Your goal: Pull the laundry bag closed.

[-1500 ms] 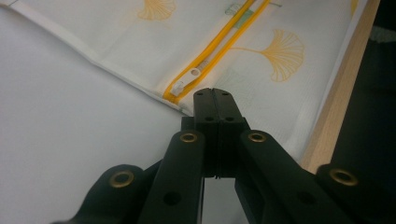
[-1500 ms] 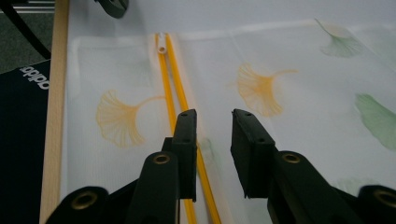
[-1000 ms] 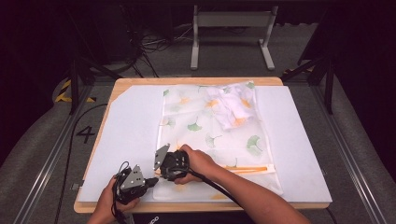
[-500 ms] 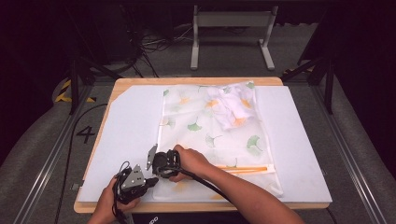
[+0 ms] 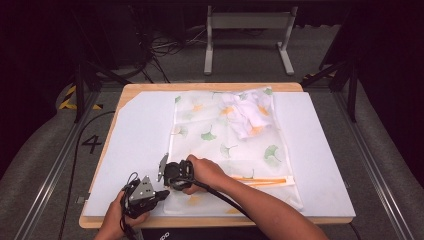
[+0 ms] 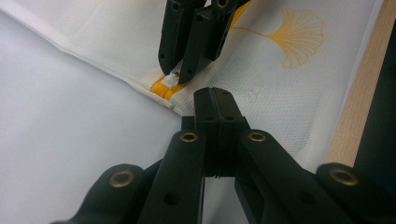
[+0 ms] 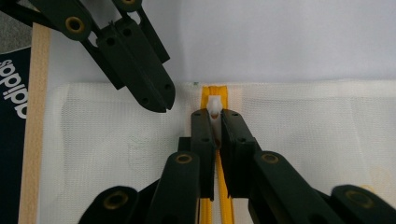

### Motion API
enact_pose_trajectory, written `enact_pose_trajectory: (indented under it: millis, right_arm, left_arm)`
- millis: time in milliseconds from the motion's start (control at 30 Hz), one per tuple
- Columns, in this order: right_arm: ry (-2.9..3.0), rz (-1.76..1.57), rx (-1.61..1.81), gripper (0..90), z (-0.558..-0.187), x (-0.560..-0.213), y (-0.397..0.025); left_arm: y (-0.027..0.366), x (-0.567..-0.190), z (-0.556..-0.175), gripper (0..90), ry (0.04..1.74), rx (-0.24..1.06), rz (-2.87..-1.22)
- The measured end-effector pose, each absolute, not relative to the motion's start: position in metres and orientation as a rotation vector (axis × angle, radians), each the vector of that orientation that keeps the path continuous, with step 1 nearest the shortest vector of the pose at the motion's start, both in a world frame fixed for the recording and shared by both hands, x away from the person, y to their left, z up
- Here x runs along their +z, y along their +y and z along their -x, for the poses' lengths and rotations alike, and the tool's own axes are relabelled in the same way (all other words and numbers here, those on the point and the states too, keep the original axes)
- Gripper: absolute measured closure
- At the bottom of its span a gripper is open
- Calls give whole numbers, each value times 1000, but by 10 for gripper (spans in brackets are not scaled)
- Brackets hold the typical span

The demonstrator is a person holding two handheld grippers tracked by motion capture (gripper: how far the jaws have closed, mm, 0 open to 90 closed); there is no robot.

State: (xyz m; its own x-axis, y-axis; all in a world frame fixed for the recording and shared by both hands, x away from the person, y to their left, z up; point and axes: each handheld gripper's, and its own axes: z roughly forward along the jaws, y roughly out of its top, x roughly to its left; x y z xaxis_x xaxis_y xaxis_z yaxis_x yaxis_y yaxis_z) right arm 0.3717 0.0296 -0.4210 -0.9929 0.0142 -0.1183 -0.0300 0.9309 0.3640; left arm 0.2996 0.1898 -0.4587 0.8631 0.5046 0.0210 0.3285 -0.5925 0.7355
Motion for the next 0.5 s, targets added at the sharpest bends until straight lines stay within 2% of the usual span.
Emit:
enact_pose_trajectory:
  millis: [500]
  right_arm:
    - [2959,19,556,843,-369,-421,24]
  left_arm:
    - [190,-459,-300,900,616,281,-2250]
